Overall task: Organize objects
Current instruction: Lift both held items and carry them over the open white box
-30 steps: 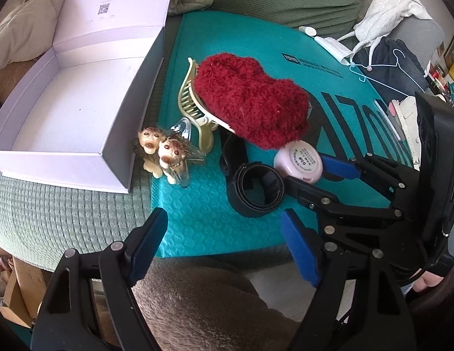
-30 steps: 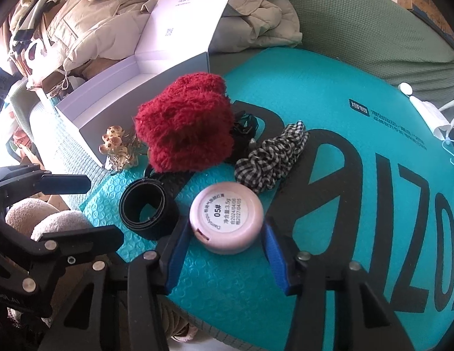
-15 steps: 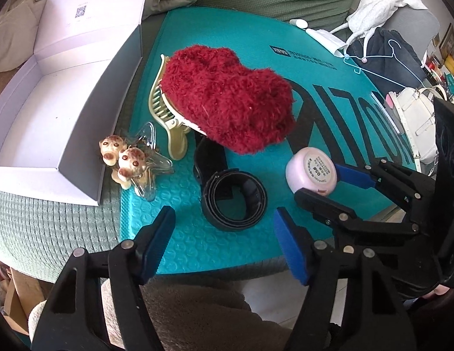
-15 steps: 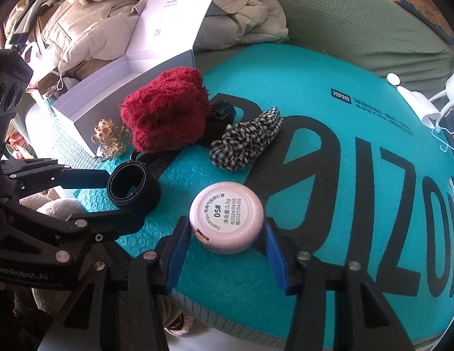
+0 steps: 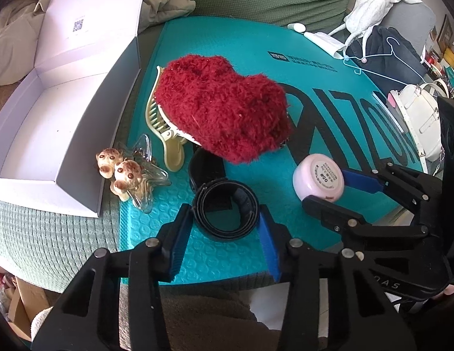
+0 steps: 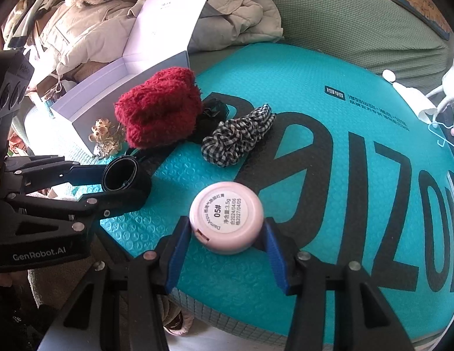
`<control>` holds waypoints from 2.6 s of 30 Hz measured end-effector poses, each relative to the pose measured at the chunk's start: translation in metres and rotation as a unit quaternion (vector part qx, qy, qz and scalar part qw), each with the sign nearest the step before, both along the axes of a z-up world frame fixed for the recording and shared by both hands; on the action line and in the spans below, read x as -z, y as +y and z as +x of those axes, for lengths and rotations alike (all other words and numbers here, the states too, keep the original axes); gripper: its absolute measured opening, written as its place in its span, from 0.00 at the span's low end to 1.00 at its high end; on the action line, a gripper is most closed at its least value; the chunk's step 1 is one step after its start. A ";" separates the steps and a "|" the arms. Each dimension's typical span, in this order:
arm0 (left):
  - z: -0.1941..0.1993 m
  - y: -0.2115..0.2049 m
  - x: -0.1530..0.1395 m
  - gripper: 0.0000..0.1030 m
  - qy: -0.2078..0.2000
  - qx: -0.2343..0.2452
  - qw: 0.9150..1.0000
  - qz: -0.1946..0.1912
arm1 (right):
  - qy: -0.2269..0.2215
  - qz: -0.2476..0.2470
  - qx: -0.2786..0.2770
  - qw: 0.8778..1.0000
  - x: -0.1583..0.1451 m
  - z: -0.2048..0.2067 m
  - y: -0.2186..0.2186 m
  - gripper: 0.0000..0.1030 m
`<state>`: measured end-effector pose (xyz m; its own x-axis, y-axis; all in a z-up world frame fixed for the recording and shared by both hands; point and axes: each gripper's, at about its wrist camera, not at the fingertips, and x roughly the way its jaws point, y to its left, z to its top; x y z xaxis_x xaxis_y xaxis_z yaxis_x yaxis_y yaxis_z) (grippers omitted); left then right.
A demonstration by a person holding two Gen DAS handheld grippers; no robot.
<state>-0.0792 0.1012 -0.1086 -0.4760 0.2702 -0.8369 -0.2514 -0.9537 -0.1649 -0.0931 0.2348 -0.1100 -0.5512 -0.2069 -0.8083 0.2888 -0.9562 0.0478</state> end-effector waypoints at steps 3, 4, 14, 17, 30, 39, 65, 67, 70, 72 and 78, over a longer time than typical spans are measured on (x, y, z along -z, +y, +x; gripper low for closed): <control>0.001 -0.003 0.000 0.41 -0.004 -0.004 1.000 0.011 | 0.000 -0.006 0.002 1.000 0.000 0.000 0.002 0.49; 0.002 -0.003 0.000 0.41 -0.006 -0.004 1.000 0.014 | 0.001 -0.006 0.002 1.000 0.000 0.000 0.002 0.49; 0.008 -0.006 0.000 0.41 -0.009 -0.002 1.000 0.018 | 0.007 0.019 0.012 1.000 0.004 -0.001 -0.002 0.61; 0.008 -0.006 0.000 0.41 -0.009 -0.002 1.000 0.020 | 0.013 0.014 0.020 1.000 0.005 -0.004 -0.002 0.62; 0.010 -0.011 -0.003 0.41 -0.008 -0.001 1.000 0.022 | 0.015 0.005 0.026 1.000 0.003 -0.001 0.003 0.50; 0.024 -0.016 -0.021 0.41 0.007 -0.006 1.000 0.019 | 0.023 0.009 0.015 1.000 -0.010 0.013 -0.002 0.50; 0.078 -0.080 -0.069 0.41 0.047 -0.077 0.996 -0.012 | 0.061 0.014 -0.076 0.995 -0.055 0.049 -0.061 0.50; 0.081 -0.085 -0.071 0.41 0.047 -0.082 0.995 -0.015 | 0.063 0.014 -0.086 0.994 -0.057 0.050 -0.067 0.50; 0.085 -0.095 -0.079 0.41 0.053 -0.091 0.994 -0.023 | 0.068 0.014 -0.104 0.992 -0.061 0.052 -0.078 0.50; 0.087 -0.102 -0.085 0.41 0.059 -0.099 0.993 -0.029 | 0.072 0.013 -0.116 0.991 -0.066 0.052 -0.086 0.50; 0.089 -0.122 -0.102 0.41 0.071 -0.121 0.989 -0.049 | 0.080 0.009 -0.145 0.986 -0.079 0.049 -0.108 0.50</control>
